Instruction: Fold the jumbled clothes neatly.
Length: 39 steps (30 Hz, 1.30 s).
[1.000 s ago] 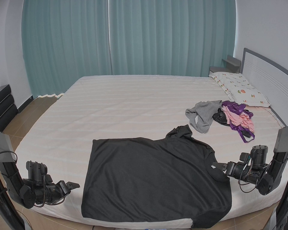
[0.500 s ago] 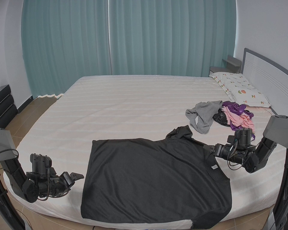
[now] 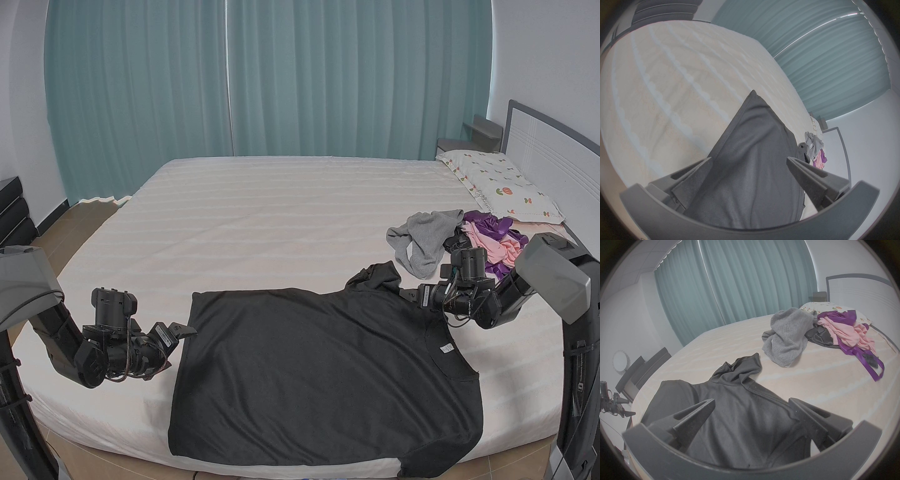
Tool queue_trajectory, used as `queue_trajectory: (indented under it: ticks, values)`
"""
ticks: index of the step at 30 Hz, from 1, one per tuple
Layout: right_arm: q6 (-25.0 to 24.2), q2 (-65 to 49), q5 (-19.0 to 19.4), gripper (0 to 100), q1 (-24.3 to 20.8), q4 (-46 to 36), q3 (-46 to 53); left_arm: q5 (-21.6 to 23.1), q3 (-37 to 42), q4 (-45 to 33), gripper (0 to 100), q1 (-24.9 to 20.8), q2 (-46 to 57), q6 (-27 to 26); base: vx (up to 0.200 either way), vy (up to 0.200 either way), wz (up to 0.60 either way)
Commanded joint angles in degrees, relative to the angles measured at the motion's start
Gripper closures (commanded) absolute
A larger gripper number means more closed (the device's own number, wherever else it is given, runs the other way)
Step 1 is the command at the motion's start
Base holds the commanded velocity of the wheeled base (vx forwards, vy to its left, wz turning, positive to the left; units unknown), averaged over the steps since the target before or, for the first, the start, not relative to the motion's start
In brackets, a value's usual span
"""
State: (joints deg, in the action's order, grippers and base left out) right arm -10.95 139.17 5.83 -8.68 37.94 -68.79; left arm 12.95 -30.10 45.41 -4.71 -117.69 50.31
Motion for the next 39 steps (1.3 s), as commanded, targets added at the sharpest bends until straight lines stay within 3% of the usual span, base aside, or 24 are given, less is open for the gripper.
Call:
queue_trajectory:
  ticks: [1, 4, 11, 12, 18, 24, 28, 39]
  values:
    - [1.2, 7.6, -1.6, 0, -1.3, -5.1, -11.4, 0.0, -0.8, -0.2, 0, -0.6, -3.7, 1.6, 0.0, 0.0, 0.0]
    - [1.5, 9.6, -3.4, 0, -1.6, -7.7, -16.0, 0.0, -0.4, -0.2, 0, -0.7, -3.6, 1.7, 0.0, 0.0, 0.0]
    - [1.3, 12.7, -3.5, 0, -1.6, -11.7, -22.4, 0.1, 0.3, -0.2, 0, -0.7, -3.7, 1.8, 0.0, 0.0, 0.0]
    - [1.3, 13.1, -3.5, 100, -1.6, -11.7, -22.9, 0.1, 0.3, -0.2, 0, -0.7, -3.8, 1.8, 0.0, 0.0, 0.0]
    - [1.1, 14.0, -3.4, 100, -1.4, -14.7, -25.3, 0.1, 0.3, -0.2, 0, -0.7, -3.9, 1.8, 0.0, 0.0, 0.0]
    - [-4.9, 14.1, -3.9, 100, -0.5, -13.9, -28.2, 0.0, 0.3, -0.2, 0, -0.8, -4.0, 1.7, 0.0, 0.0, 0.0]
    - [-6.1, 14.0, -3.9, 100, 0.5, -13.7, -28.8, 0.0, -0.7, -0.2, 0, -0.8, -4.3, 1.7, 0.0, 0.0, 0.0]
    - [-9.7, 14.5, -4.8, 100, 3.1, -14.1, -30.3, -3.7, -14.3, -2.4, 0, -0.3, -9.5, 1.4, 0.0, 0.0, 0.0]
